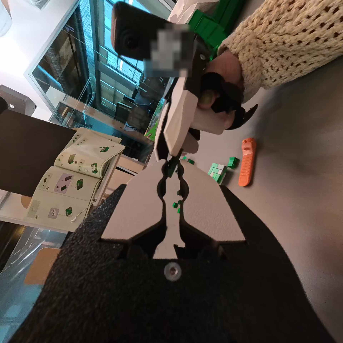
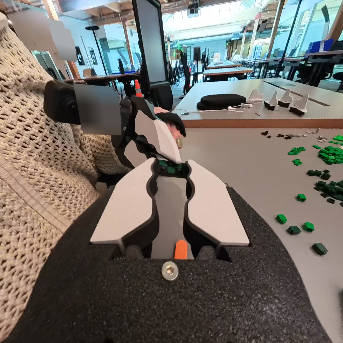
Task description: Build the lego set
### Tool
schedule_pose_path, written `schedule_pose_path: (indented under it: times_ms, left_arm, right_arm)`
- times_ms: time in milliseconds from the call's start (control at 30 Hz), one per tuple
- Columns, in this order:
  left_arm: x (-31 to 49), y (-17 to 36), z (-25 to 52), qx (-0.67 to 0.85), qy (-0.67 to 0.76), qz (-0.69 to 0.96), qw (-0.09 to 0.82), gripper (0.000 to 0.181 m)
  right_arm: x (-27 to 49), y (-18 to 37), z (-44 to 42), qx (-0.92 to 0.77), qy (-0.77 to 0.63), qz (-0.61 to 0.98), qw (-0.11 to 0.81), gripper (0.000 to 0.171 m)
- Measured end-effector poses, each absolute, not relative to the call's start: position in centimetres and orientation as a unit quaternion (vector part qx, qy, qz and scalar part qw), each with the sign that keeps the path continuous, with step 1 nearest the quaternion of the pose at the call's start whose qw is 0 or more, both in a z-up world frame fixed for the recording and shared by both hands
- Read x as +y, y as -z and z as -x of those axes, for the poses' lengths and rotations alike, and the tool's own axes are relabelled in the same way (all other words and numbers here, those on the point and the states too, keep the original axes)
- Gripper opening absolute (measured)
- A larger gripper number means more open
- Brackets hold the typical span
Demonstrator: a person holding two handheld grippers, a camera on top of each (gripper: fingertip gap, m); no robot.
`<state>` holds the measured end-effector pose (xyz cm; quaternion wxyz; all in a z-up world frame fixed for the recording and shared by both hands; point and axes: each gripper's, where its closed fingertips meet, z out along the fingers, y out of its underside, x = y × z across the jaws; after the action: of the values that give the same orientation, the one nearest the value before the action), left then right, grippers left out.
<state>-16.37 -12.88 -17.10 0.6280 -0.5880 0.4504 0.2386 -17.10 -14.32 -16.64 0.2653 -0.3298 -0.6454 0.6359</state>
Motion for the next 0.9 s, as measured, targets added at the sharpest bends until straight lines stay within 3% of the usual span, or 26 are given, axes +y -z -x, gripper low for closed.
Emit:
schedule_pose_path:
  times_ms: [167, 433, 900]
  left_arm:
    - [-13.0, 17.0, 16.3, 0.453, -0.228, 0.588, 0.63, 0.01]
    - [-13.1, 16.9, 16.1, 0.454, -0.229, 0.584, 0.633, 0.01]
    - [-13.3, 16.9, 16.2, 0.452, -0.226, 0.585, 0.635, 0.01]
  right_arm:
    - [-13.8, 17.1, 17.0, -0.641, -0.639, 0.354, 0.236, 0.039]
    - [-14.1, 17.8, 16.7, -0.646, -0.642, 0.363, 0.198, 0.041]
    - [-14.4, 17.3, 16.4, -0.639, -0.658, 0.357, 0.179, 0.033]
